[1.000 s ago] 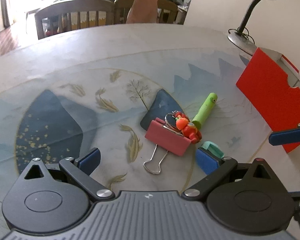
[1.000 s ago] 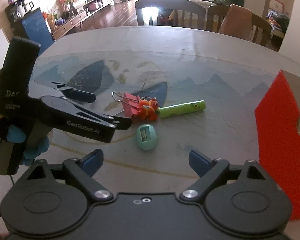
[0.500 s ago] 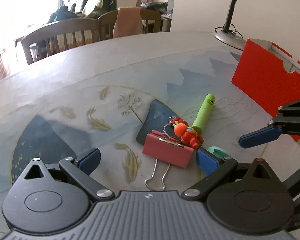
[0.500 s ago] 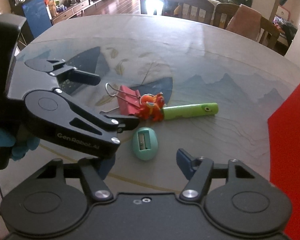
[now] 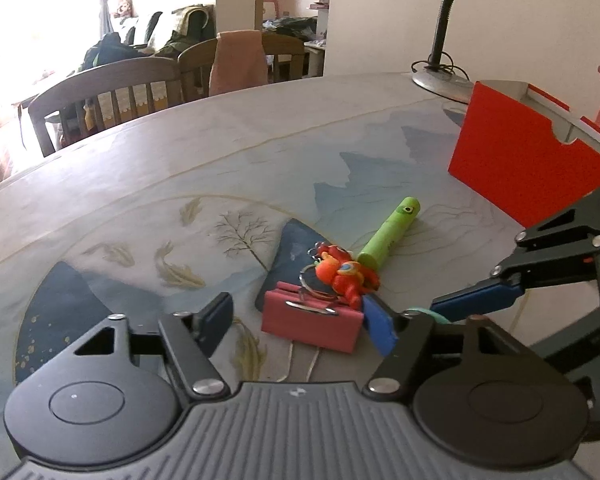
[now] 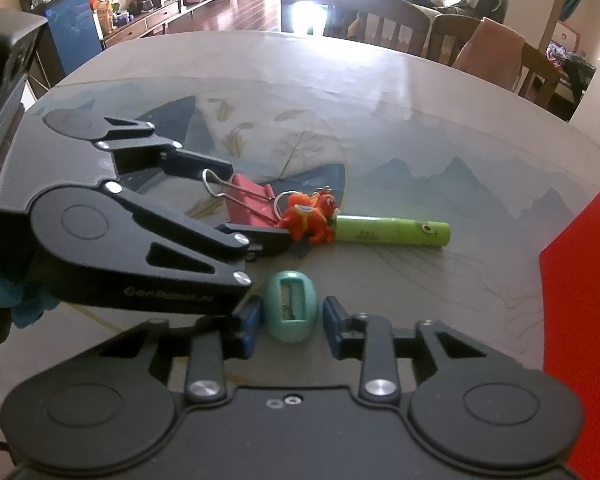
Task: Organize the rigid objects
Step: 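Grasp the pink binder clip with the left tool while the right tool grasps the teal sharpener, then carry the binder clip and teal sharpener over the red box with both tools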
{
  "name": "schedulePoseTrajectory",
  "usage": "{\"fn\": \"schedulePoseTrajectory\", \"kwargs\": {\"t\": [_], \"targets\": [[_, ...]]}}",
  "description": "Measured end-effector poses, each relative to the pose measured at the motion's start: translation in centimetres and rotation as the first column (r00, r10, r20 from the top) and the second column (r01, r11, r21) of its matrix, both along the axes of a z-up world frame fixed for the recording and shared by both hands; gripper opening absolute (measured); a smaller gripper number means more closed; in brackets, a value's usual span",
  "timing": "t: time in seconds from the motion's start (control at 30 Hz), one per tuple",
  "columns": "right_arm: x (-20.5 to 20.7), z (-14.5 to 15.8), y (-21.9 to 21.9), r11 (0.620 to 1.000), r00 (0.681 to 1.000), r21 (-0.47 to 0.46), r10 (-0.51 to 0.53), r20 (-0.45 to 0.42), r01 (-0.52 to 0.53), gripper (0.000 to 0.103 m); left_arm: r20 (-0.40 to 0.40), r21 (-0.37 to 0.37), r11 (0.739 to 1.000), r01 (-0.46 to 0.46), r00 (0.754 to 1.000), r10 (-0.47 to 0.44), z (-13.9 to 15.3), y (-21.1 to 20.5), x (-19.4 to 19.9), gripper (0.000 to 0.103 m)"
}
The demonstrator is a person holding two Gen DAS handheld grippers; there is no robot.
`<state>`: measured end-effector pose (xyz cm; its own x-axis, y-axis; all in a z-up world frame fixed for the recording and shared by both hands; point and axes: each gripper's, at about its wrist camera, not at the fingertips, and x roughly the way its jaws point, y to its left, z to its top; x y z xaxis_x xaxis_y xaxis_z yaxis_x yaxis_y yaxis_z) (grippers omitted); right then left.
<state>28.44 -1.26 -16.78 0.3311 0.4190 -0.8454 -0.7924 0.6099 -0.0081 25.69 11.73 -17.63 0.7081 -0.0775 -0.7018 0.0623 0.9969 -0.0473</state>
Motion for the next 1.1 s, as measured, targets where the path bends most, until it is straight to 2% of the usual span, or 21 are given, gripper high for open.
{"fn": "schedulePoseTrajectory", "kwargs": {"t": [0.07, 0.1, 0.4, 0.73, 1.1], "targets": [[0.0, 0.1, -0.2, 1.0, 1.0, 0.004, -0.006, 0.003, 0.006, 0.029, 0.001, 0.0, 1.0, 0.007, 1.0, -0.007, 0.1, -0.1, -0.2, 0.056], [-0.1, 0.1, -0.2, 1.0, 1.0, 0.005, -0.008, 0.005, 0.008, 0.029, 0.0, 0.003, 1.0, 0.012, 1.0, -0.012, 0.2, -0.2, -0.3, 0.054], [-1.0, 0.9, -1.8, 0.999, 0.999, 0.029, -0.036, -0.013, 0.037, 0.029, -0.022, -0.002, 1.0, -0.02, 1.0, 0.02, 0.6, -0.3, -1.8, 0.053], [-3.6, 2.7, -4.6, 0.994, 0.996, 0.083, -0.064, -0.066, 0.069, 0.029, -0.09, -0.045, 0.995, -0.086, 0.993, 0.082, 1.4, -0.4, -6.6, 0.052], [-5.6, 5.7, -8.5, 0.982, 0.992, 0.159, -0.086, -0.097, 0.1, 0.029, -0.051, -0.095, 0.986, -0.139, 0.99, 0.135, 4.9, -1.2, -10.5, 0.052]]}}
